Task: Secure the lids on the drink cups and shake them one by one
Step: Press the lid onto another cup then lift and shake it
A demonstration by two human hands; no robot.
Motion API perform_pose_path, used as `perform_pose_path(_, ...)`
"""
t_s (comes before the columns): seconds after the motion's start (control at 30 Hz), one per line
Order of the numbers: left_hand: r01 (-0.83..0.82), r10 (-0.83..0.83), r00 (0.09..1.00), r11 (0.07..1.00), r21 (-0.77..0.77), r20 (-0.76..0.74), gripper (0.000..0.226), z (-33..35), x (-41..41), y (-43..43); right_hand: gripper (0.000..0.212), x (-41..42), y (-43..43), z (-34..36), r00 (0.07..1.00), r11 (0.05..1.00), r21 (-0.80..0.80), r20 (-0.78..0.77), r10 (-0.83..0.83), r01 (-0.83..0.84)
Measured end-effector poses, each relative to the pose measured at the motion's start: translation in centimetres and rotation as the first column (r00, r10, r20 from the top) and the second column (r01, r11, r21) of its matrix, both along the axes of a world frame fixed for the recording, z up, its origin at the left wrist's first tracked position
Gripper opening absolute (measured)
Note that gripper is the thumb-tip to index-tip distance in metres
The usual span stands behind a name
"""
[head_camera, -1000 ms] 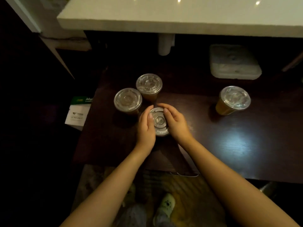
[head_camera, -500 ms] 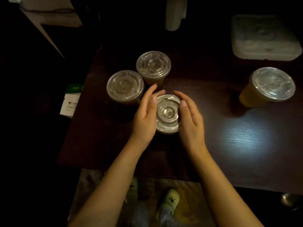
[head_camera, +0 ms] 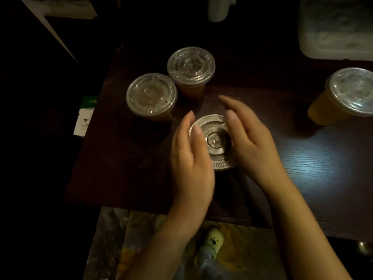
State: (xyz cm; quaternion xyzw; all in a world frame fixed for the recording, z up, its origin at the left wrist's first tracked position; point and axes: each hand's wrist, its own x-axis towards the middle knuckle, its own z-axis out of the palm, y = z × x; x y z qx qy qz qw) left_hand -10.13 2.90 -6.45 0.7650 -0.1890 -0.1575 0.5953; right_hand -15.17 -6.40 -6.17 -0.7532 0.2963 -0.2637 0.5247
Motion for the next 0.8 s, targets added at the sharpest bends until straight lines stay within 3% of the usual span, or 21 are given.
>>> perform_pose_path(0.13, -0.025, 0.018, 0.967, 0.999, 0.026, 0.252, 0.047, -1.8, -0.8, -0.6, 0.025, 0.7, -0.5, -0.8, 0.994, 0.993, 0.037, -0.012, 0.113, -0.112)
perform_pose_path(0.3, -0.029, 0.028, 0.954, 1.000, -0.002, 0.297, 0.048, -2.4, -0.7, -0.7, 0.024, 0.9, -0.5, -1.3, 0.996, 0.995, 0.071, 0.046, 0.073, -0.076)
perform_pose_path(0.47, 0.162, -0.174, 0.963, 0.984, 0.074, 0.204, 0.047, -1.6, 1.6, -0.4, 0.033, 0.7, 0.7, -1.4, 0.994, 0.994, 0.054, 0.046, -0.102, 0.099)
perform_pose_path(0.63, 0.417, -0.420, 0.907, 0.897, 0.149, -0.007, 0.044, -0.3, 4.9, -0.4, 0.052, -1.0, 3.3, -1.0, 0.995, 0.996, 0.012, -0.038, -0.091, 0.091)
perform_pose_path(0.73, 0.480, -0.500, 0.866, 0.834, 0.271, 0.002, 0.043, 0.9, 5.6, -0.9, 0.065, -2.6, 4.8, -0.7, 0.995, 0.993, 0.099, -0.084, -0.050, 0.059)
perform_pose_path(0.8, 0.421, -0.504, 0.854, 0.816, 0.395, 0.131, 0.041, 1.6, 5.8, -1.2, 0.072, -4.1, 5.4, -0.5, 0.997, 0.982, 0.184, -0.073, -0.027, 0.040)
